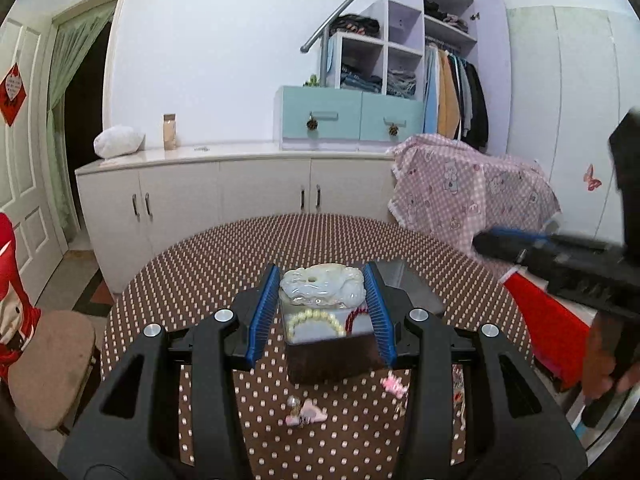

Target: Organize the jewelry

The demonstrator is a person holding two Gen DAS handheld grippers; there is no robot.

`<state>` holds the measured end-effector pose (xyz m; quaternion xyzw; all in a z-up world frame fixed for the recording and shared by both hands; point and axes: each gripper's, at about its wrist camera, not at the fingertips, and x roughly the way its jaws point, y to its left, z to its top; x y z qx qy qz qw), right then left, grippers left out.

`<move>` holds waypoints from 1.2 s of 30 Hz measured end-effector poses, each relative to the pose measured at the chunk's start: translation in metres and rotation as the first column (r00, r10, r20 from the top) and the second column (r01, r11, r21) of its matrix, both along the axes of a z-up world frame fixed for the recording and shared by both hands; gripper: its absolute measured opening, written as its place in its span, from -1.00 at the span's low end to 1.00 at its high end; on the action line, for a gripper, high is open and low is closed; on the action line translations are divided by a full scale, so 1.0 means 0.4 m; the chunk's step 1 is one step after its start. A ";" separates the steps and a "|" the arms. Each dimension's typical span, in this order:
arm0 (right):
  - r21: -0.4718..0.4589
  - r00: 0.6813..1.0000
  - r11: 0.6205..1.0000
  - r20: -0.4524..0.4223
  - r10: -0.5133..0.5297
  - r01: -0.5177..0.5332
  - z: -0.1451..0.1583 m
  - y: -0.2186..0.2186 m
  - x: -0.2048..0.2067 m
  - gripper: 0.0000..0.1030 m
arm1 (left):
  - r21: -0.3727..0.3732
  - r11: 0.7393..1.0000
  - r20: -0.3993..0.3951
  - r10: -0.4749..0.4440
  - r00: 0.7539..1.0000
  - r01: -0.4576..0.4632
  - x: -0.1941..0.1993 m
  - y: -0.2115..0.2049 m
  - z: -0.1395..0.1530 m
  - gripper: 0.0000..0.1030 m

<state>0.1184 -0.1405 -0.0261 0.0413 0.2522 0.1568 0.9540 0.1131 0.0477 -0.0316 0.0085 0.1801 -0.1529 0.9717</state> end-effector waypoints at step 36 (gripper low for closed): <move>-0.121 0.971 0.987 -0.230 0.072 -0.102 -0.182 0.061 -0.011 -0.62 | -0.054 0.999 -0.156 -0.015 0.988 0.006 -0.021 0.025 -0.139 -0.17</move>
